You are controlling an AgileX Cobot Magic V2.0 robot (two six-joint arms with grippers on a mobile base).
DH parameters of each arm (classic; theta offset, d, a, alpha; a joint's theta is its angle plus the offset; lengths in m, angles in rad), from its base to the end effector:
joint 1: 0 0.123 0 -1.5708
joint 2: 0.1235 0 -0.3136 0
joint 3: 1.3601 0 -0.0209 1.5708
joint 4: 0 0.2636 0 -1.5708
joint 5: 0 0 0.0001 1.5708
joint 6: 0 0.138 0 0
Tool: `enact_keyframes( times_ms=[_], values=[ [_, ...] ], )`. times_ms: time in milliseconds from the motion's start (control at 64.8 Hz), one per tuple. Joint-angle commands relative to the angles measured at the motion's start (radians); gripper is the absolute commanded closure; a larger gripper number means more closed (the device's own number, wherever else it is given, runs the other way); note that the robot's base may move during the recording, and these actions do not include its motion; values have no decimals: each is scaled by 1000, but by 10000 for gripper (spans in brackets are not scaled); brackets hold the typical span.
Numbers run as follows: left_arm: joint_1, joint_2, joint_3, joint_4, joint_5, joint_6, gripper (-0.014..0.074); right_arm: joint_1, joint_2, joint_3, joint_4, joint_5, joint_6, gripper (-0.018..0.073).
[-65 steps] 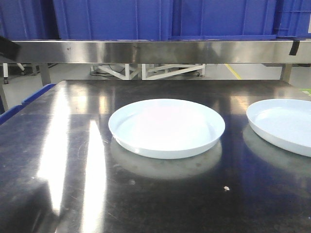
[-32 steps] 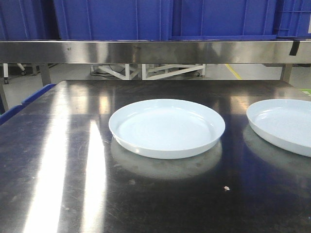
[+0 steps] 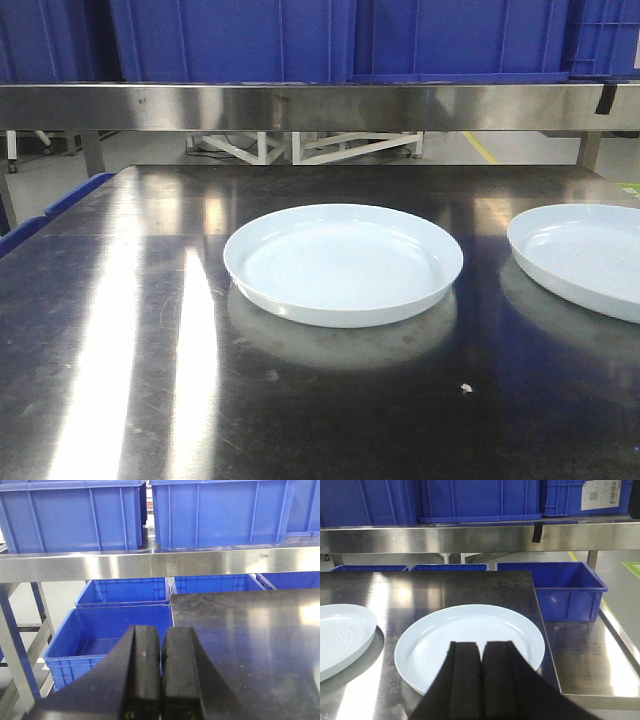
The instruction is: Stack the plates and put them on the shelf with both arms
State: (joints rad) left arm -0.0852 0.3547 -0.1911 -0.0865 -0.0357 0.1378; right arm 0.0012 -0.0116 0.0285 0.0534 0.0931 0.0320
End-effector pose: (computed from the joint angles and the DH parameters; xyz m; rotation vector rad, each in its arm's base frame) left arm 0.1235 -0.0101 0.2623 0.1076 1.6081 -0.0237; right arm 0.0878 0.0008 0.1942 0.0630 1.5927 0.0712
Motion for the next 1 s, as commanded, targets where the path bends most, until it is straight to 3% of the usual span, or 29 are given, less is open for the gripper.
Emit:
enact_keyframes(
  times_ms=[0,355,463,602,848,987],
  values=[
    [2,7,-30,1,-88,-2,514,-1,-18,1,-9,-93,-1,503],
    [2,7,-30,1,-88,-2,514,-1,-18,-8,21,-141,1,503],
    [2,7,-30,1,-88,-2,514,-1,15,-45,74,-93,1,503],
    [2,7,-30,1,-88,-2,514,-1,124,-104,72,-73,-4,503],
    [2,7,-30,1,-88,-2,514,-1,419,-346,59,192,-32,503],
    [2,7,-30,1,-88,-2,514,-1,559,-451,59,267,-32,503]
  ],
)
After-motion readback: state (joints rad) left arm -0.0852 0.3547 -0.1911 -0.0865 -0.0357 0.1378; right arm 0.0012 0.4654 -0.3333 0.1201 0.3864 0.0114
